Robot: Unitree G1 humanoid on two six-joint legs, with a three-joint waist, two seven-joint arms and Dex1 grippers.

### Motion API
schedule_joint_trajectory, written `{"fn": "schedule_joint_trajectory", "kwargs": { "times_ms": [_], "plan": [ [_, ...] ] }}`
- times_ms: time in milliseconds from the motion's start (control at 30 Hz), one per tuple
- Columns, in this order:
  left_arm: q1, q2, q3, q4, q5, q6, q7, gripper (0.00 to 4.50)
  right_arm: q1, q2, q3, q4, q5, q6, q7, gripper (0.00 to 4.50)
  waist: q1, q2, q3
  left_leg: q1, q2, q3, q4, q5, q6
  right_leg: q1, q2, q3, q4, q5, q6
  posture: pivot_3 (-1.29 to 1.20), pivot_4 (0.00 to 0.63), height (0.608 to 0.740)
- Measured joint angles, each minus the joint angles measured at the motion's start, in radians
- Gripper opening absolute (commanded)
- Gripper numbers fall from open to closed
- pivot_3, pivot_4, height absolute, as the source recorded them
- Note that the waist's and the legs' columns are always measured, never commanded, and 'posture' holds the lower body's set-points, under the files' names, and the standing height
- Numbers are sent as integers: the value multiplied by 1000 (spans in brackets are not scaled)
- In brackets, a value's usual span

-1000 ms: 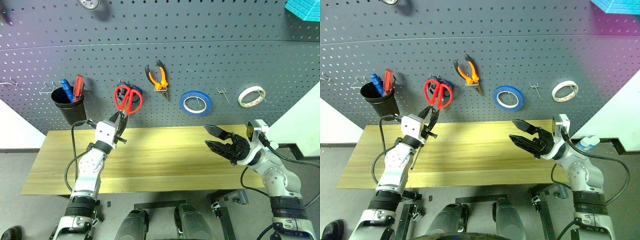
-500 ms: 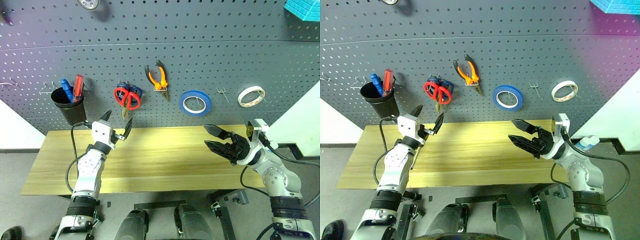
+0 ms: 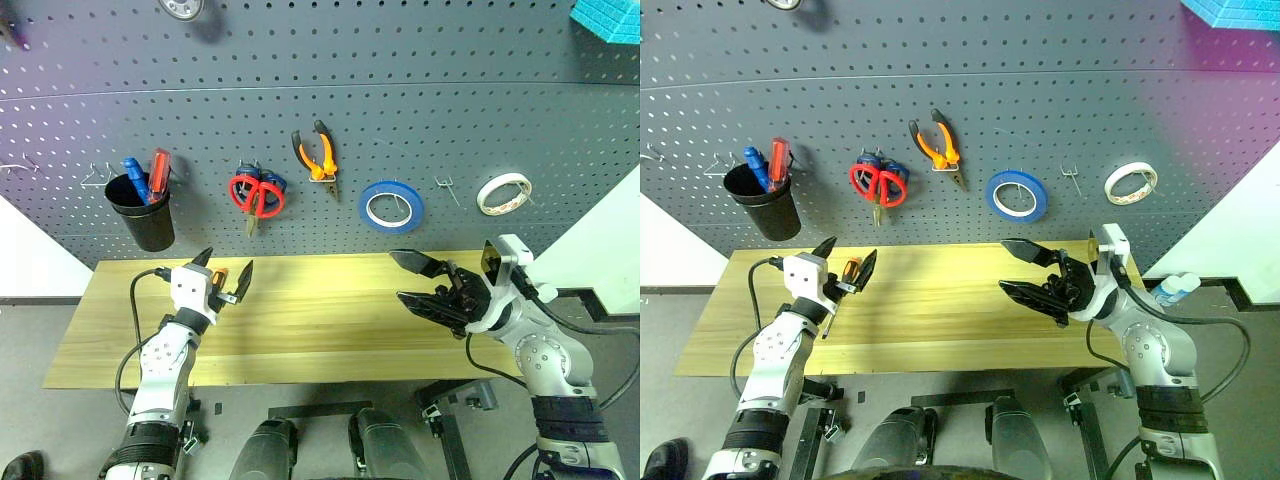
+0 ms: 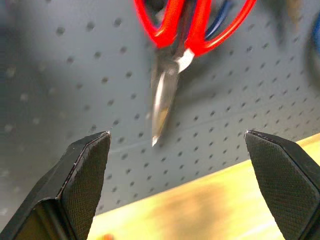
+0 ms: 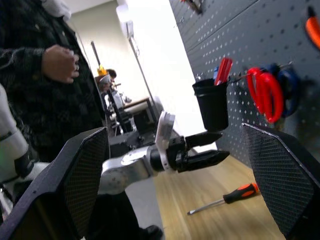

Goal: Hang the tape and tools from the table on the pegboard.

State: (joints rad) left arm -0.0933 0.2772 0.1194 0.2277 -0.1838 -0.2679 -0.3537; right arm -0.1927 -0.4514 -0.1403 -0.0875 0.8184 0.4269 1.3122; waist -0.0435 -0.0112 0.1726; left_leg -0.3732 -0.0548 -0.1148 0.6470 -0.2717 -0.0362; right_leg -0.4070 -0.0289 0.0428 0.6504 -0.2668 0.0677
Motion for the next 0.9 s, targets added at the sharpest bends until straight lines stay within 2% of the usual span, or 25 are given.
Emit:
{"fn": "schedule_joint_trajectory", "kwargs": {
  "times_ms": [233,467,567,900],
  "plan": [
    [2,0,47,67,-15,165,49,4475,-1,-4,67,5,-130,-69,-33,4500,0,0,0,0,0,0,0,0,0,0,0,0,0,0,0,-99,145,740],
    [-47,3,100,163,-24,295,118,4475,-17,-30,115,3,-174,-41,-87,4500,2,0,0,0,0,0,0,0,0,0,0,0,0,0,0,-97,151,740],
    [-89,38,106,209,-22,357,135,4475,-11,-36,124,3,-178,-41,-88,4500,0,0,0,0,0,0,0,0,0,0,0,0,0,0,0,-96,156,740],
    [-212,79,75,427,39,321,111,4475,-5,-41,122,-20,-166,-41,-90,4500,0,-1,0,0,0,0,0,0,0,0,-1,0,0,0,0,-111,174,740]
  ]
}}
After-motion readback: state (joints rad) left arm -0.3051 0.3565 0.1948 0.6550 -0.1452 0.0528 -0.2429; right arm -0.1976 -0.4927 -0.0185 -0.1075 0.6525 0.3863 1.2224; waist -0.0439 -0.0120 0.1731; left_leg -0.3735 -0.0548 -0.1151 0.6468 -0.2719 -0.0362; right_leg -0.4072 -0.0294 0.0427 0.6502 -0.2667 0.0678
